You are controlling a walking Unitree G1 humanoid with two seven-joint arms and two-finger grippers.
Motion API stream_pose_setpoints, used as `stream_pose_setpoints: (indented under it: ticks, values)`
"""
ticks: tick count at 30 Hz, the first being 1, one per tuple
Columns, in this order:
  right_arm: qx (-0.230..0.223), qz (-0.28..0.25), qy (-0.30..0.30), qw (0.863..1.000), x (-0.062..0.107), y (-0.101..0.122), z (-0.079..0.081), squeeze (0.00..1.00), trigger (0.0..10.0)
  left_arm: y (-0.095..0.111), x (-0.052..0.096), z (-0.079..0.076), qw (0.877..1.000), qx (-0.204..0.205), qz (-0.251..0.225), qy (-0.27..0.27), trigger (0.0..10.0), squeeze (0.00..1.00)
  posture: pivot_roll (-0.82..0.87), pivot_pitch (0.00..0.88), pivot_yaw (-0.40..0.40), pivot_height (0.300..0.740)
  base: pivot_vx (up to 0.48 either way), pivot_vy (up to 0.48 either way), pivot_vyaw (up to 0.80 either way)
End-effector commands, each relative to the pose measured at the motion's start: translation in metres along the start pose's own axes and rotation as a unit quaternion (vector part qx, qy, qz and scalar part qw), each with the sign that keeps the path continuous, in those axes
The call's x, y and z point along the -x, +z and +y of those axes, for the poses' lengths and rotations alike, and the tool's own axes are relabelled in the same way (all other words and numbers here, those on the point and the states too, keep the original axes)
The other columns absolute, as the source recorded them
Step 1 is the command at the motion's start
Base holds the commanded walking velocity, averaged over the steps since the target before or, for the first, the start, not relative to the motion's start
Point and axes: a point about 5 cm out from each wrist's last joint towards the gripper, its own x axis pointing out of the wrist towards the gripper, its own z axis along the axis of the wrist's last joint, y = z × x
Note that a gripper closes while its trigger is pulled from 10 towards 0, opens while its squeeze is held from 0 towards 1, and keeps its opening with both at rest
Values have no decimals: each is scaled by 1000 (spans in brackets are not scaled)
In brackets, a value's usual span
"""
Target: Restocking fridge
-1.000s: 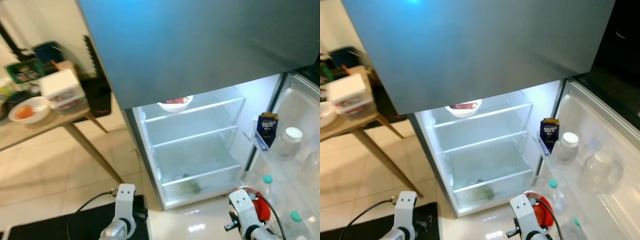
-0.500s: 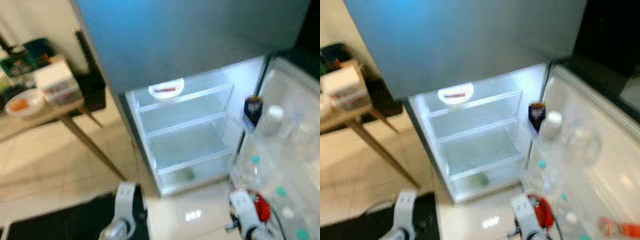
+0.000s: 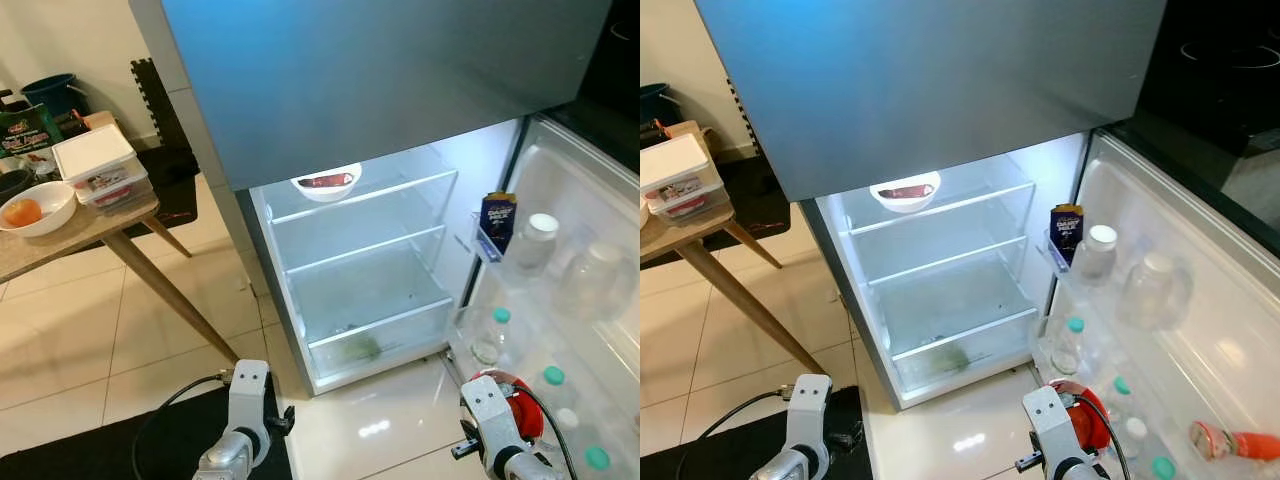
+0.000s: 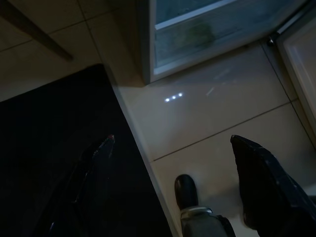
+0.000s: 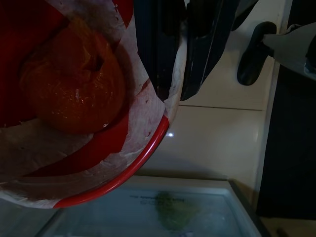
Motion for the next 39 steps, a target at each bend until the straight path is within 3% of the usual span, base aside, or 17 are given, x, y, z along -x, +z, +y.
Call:
stream_pose_setpoints:
  ticks: [1, 39]
  values:
    - [2, -9, 2, 1000, 0, 2, 1, 0, 10000, -9, 3, 3, 1000, 2, 16, 6, 10000, 0, -84, 104, 97, 740, 0, 0, 0]
    - [-31, -21, -10, 999, -4, 12, 0, 0, 10000, 0, 3, -5, 1000, 4, 6, 6, 10000, 0, -77, 106, 80, 740, 0, 0, 0]
